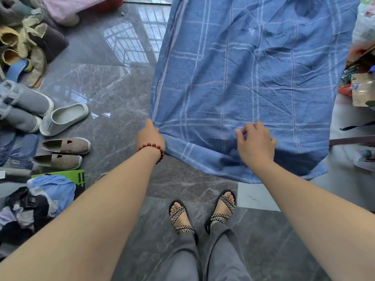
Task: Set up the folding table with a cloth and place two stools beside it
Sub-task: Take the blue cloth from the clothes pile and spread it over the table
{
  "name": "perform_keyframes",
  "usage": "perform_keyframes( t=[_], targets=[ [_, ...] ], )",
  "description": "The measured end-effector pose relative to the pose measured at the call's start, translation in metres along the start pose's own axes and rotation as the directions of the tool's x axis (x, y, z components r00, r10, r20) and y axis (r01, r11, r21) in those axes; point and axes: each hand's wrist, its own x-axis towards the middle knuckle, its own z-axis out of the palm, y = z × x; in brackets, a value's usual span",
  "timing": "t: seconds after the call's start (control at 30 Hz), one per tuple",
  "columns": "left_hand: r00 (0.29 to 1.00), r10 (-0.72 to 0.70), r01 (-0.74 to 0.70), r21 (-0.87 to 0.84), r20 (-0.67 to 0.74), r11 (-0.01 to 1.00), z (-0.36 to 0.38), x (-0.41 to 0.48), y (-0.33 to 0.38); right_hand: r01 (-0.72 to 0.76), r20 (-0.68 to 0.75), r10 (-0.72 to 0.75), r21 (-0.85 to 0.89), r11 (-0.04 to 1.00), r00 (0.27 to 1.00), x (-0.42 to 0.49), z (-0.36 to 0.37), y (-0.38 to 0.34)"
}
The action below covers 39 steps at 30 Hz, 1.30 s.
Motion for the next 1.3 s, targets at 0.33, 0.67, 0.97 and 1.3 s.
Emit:
perform_keyframes(
  t=[0.33,0.67,0.97,1.3],
  targets=[
    [0.997,-0.054,0.053,0.02,0.063,0.998,-0.008,-0.007,0.008,-0.013,0.059,0.013,0.003,1.0,0.998,-0.008,-0.001,-0.002],
    [0.927,0.368,-0.374,0.277,0.078,0.885,-0.006,-0.017,0.056,0.033,0.148,-0.047,0.1,0.994,0.988,0.012,-0.026,0.008],
    [0.892,0.411,-0.449,0.273,0.186,0.851,-0.007,-0.015,0.123,0.066,0.202,-0.087,0.108,0.992,0.976,0.051,-0.062,0.031],
    [0.884,0.424,-0.462,0.231,0.196,0.856,-0.011,0.026,0.197,0.096,0.213,-0.115,0.098,0.99,0.97,0.124,-0.096,0.027]
  ],
)
